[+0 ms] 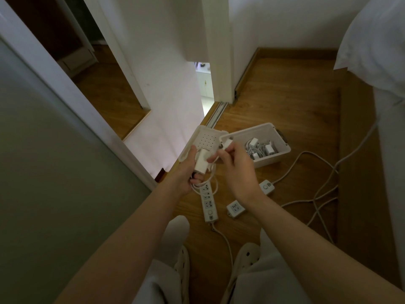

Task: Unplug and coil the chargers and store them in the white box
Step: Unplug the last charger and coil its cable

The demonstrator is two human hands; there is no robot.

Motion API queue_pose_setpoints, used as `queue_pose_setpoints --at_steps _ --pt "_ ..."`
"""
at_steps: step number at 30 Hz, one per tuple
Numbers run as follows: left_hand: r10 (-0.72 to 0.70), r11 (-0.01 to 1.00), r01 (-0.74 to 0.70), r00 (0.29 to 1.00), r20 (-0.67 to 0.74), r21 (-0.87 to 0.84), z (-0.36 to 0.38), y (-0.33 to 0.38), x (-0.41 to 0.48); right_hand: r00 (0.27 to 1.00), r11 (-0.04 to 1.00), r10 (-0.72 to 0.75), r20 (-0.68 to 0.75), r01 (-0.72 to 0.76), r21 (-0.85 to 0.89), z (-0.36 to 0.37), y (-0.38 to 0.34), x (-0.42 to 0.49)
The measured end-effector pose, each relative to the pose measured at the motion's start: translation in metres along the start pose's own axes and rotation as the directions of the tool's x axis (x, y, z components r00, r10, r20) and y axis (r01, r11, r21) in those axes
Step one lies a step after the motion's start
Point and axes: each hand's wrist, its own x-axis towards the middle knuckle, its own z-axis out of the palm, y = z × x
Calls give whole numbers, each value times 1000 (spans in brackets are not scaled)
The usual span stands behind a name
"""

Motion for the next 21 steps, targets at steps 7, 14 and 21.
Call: queue_pose_setpoints --at_steps 7,14,21 --pt "22 996 -21 1000 9 -87 -4 8 -7 961 984 145 -235 -115 136 -17 -6 11" --pt "66 990 -49 991 119 -133 11 18 -20 966 938 159 -204 -213 -275 -35 14 21" --pt "75 990 -48 976 205 -135 13 17 -23 991 957 83 103 -51 -286 -31 10 14"
